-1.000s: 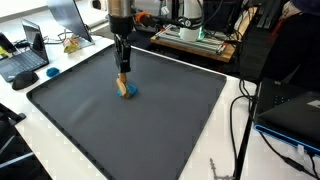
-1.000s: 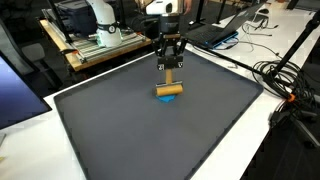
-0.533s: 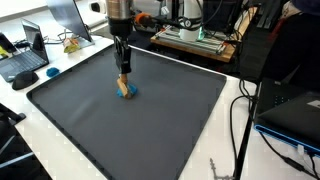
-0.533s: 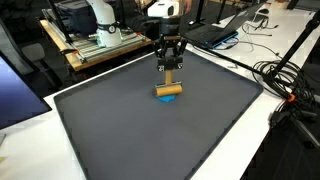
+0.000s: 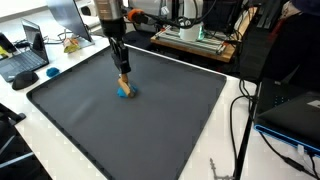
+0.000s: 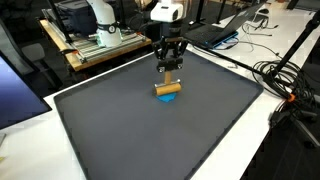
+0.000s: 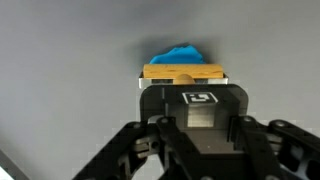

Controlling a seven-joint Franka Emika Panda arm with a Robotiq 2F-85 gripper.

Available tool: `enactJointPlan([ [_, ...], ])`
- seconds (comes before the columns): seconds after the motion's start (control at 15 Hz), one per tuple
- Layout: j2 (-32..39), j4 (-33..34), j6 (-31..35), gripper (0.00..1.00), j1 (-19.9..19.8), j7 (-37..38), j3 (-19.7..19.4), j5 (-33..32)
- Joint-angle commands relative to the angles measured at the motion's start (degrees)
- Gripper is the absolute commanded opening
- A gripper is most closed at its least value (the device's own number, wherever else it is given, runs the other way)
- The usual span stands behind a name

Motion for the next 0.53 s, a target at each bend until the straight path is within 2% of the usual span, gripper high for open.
enactJointPlan([
  [0.0, 3.88, 3.56, -6.96, 0.22, -1.63, -3.85, 0.87, 1.48],
  [0.47, 6.32, 8.05, -13.49, 0.22, -1.51, -5.71, 1.01, 0.62],
])
